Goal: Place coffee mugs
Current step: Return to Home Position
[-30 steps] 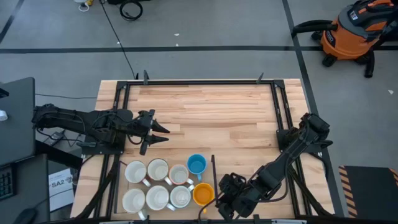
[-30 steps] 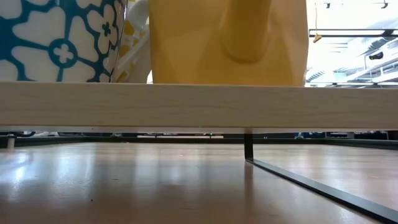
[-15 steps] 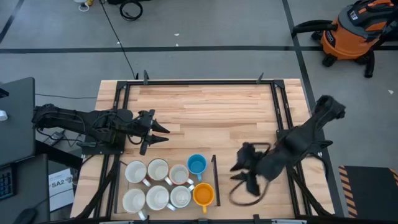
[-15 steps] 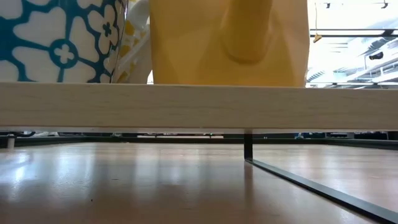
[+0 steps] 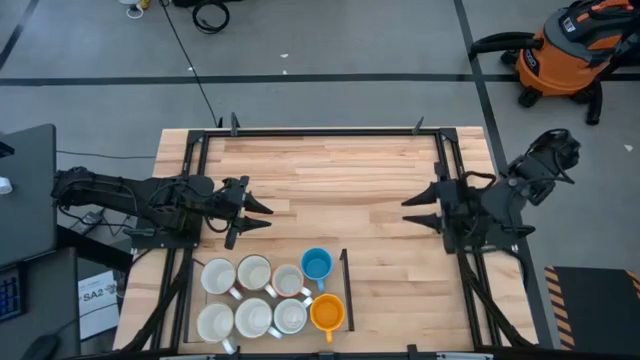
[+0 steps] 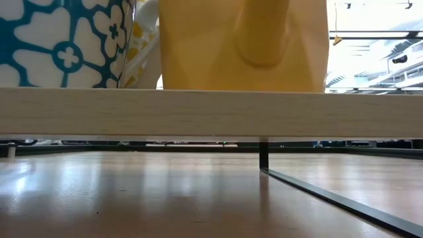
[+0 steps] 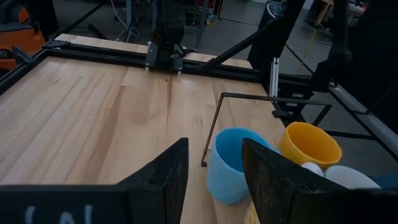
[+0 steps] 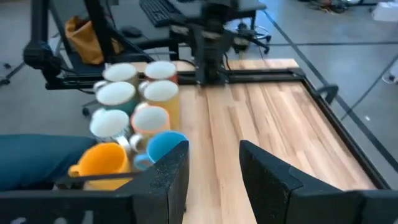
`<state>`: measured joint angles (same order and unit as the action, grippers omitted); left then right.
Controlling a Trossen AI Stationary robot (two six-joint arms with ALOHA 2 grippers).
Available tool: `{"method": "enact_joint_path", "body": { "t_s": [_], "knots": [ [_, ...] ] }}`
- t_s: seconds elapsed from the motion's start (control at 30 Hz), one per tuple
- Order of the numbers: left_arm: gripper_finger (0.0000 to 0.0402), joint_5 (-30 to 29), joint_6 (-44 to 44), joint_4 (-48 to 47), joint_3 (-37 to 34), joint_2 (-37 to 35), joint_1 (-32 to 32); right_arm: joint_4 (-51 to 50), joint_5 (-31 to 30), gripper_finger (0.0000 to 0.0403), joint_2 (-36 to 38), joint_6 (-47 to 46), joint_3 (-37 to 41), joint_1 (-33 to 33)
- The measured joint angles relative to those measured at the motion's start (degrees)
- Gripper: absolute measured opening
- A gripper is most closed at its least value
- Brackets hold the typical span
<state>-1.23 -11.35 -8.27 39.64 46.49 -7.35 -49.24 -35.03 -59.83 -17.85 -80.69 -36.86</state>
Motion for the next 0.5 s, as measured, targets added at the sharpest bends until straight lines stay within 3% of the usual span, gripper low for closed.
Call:
{"method": "enact_joint_path", "body": {
  "t_s": [0.27,0.5],
  "knots": [
    [0.0156,0.01,0.0,0.02,0.0,0.01,0.0,9.58,0.11,0.0147,14.44,-3.0,21.7,2.66],
    [0.0156,0.01,-0.01,0.04,0.0,0.01,-0.02,21.06,1.79,0.0147,26.31,-2.37,36.09,4.52]
  ]
}}
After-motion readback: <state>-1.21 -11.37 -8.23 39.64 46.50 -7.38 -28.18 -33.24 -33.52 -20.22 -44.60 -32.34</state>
